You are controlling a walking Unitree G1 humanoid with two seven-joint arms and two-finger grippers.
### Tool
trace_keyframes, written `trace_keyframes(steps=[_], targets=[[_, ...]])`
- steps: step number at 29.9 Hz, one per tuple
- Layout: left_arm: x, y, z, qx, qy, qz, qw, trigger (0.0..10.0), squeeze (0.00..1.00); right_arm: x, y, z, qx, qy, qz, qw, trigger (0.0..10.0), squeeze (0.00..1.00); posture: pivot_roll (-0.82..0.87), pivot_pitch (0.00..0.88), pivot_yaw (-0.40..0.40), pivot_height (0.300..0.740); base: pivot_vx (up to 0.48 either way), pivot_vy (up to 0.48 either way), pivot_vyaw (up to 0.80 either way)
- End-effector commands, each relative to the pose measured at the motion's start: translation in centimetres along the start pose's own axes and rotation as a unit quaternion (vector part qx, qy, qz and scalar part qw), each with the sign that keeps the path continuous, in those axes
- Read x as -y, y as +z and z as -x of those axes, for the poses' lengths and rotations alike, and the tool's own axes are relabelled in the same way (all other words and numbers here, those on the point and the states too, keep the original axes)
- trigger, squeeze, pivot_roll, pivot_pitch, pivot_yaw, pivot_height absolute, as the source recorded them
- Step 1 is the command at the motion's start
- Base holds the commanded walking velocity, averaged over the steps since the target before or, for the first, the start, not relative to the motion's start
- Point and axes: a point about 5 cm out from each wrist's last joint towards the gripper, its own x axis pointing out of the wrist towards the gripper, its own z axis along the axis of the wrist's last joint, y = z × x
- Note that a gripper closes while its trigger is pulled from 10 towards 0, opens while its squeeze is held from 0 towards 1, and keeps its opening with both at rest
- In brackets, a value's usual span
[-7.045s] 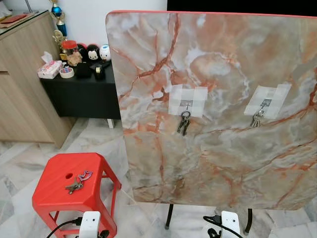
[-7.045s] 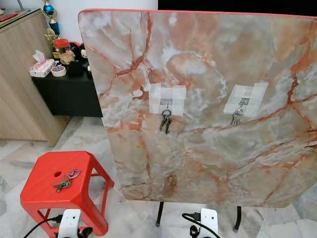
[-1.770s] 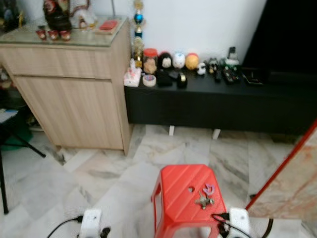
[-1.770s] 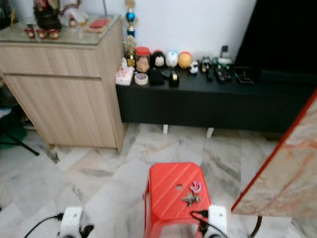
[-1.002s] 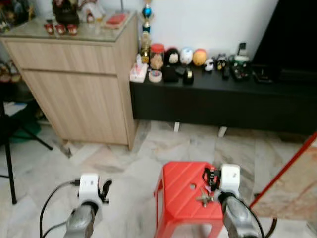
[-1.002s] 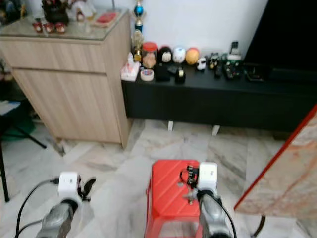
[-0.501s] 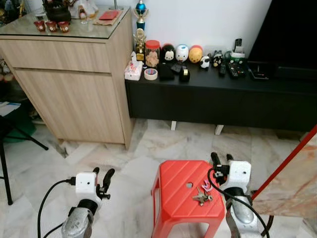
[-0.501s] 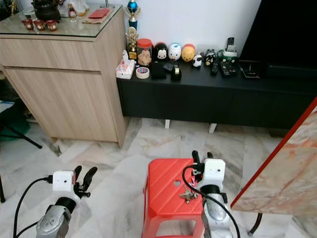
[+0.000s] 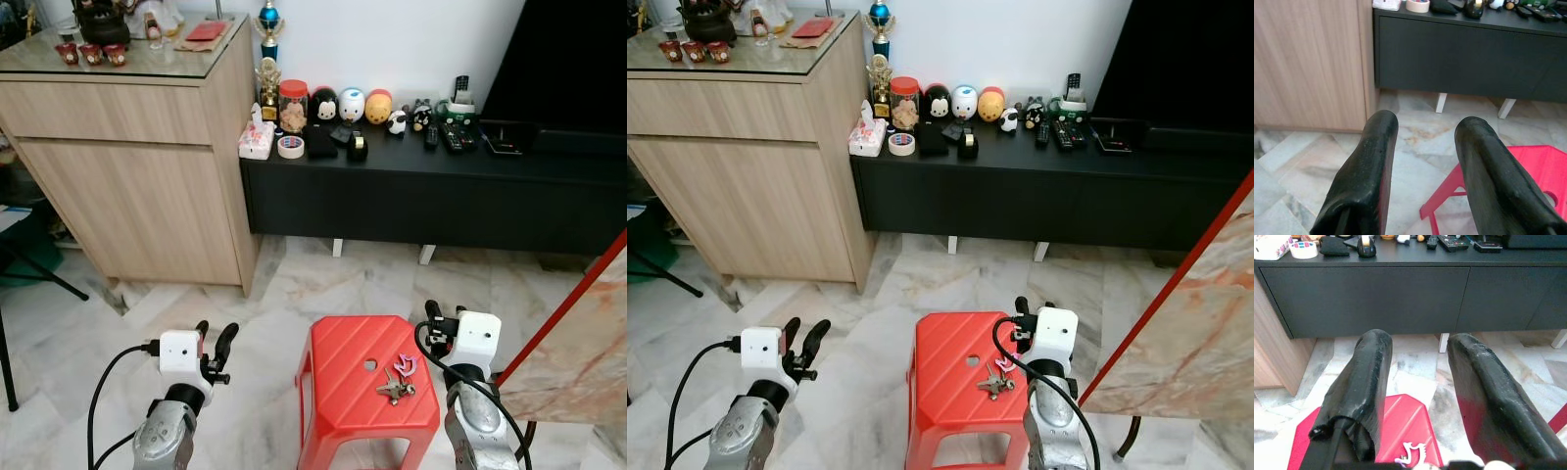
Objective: Hang keys on a hook
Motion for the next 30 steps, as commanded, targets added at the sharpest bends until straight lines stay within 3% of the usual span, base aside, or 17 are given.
trace_keyframes(steps=[1, 6, 15, 20, 24, 30], targets=[[-0.2, 0.2, 0.1, 0.0, 0.003, 0.005, 1.0, 10.0, 0.0, 0.0, 0.1, -0.1, -0.006, -0.003, -0.005, 1.0, 10.0, 0.0, 0.08, 0.0, -0.05, 0.705, 0.0, 0.0, 0.0], [-0.1, 0.5, -0.2, 0.001, 0.003, 0.006, 1.0, 10.0, 0.0, -0.2, 0.1, -0.1, -0.008, 0.001, -0.008, 1.0, 10.0, 0.0, 0.08, 0.0, -0.051, 0.67, 0.0, 0.0, 0.0], [0.4, 0.7, -0.3, 0.004, 0.0, 0.012, 1.0, 10.0, 0.0, -0.7, 0.2, 0.0, -0.002, 0.017, -0.021, 1.0, 10.0, 0.0, 0.08, 0.0, -0.048, 0.67, 0.0, 0.0, 0.0], [0.4, 0.7, -0.4, 0.002, 0.001, 0.014, 1.0, 10.0, 0.0, -0.8, -0.2, -0.4, -0.029, 0.008, -0.014, 0.999, 10.0, 0.0, 0.08, 0.0, -0.048, 0.67, 0.0, 0.0, 0.0], [0.3, 0.9, -0.5, 0.005, 0.002, 0.015, 1.0, 10.0, 0.0, -1.1, 0.1, -0.4, -0.017, 0.021, -0.026, 0.999, 10.0, 0.0, 0.09, 0.0, -0.048, 0.645, 0.0, 0.0, 0.0], [0.7, 0.7, -0.6, -0.001, -0.006, 0.016, 1.0, 10.0, 0.0, -1.5, 0.4, -0.5, -0.007, 0.029, -0.037, 0.999, 10.0, 0.0, 0.08, 0.0, -0.042, 0.645, 0.0, 0.0, 0.0]])
